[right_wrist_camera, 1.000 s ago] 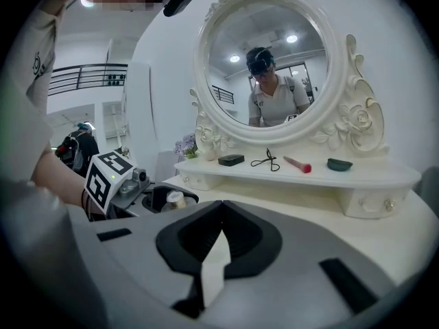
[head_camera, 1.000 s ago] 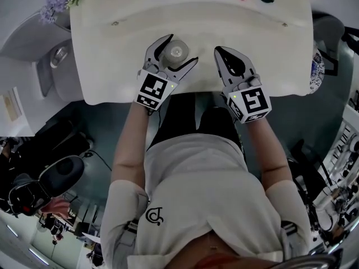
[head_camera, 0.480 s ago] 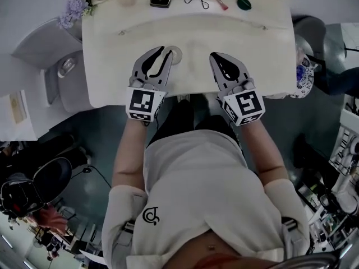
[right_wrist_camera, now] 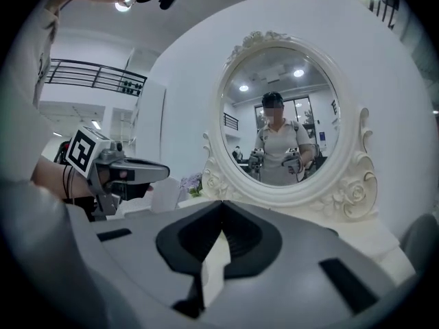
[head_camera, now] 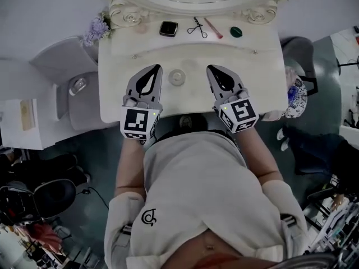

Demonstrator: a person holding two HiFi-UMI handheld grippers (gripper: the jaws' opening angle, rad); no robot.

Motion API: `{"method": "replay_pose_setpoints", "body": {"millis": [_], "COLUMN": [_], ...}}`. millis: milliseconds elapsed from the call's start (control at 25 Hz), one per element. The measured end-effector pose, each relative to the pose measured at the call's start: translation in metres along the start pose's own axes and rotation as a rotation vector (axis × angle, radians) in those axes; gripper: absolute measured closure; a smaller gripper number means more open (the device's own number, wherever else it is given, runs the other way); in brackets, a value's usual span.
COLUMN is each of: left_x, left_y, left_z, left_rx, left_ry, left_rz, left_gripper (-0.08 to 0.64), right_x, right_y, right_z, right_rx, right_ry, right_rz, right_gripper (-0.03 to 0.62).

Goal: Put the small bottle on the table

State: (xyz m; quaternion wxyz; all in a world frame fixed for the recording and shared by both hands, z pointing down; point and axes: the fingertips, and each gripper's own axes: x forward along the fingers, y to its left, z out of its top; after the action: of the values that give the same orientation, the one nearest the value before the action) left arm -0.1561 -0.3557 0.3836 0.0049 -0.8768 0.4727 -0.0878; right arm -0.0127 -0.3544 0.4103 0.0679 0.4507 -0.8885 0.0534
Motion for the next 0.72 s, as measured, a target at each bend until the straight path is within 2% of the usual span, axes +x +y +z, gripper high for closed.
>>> {"method": "replay_pose_setpoints", "body": {"millis": [120,320,720], "left_x": [-0.012,-0.028,-0.022], "left_y": [0.008,0.024,0.026], "left_z": [0.025,0.043,0.047], "left_rx": [0.024,0.022,-0.011], "left_ry": [-0.04,-0.099,-0.107], "left_rz": [0.012,0.07,0.035], "left_gripper": [0.548,0.548,0.548], "right_x": [0.002,0.004,0.004], "right_y": [0.001,0.004,0.001], "right_z": [0.017,0.041,0.046], "right_rx": [-0.009,-0.029,-0.055], "right_ry": [-0.032,-0.091,-0.097], "right_rz": [0.002,0.0,-0.025], "right_gripper": [0.584,0.584,0.587]}}
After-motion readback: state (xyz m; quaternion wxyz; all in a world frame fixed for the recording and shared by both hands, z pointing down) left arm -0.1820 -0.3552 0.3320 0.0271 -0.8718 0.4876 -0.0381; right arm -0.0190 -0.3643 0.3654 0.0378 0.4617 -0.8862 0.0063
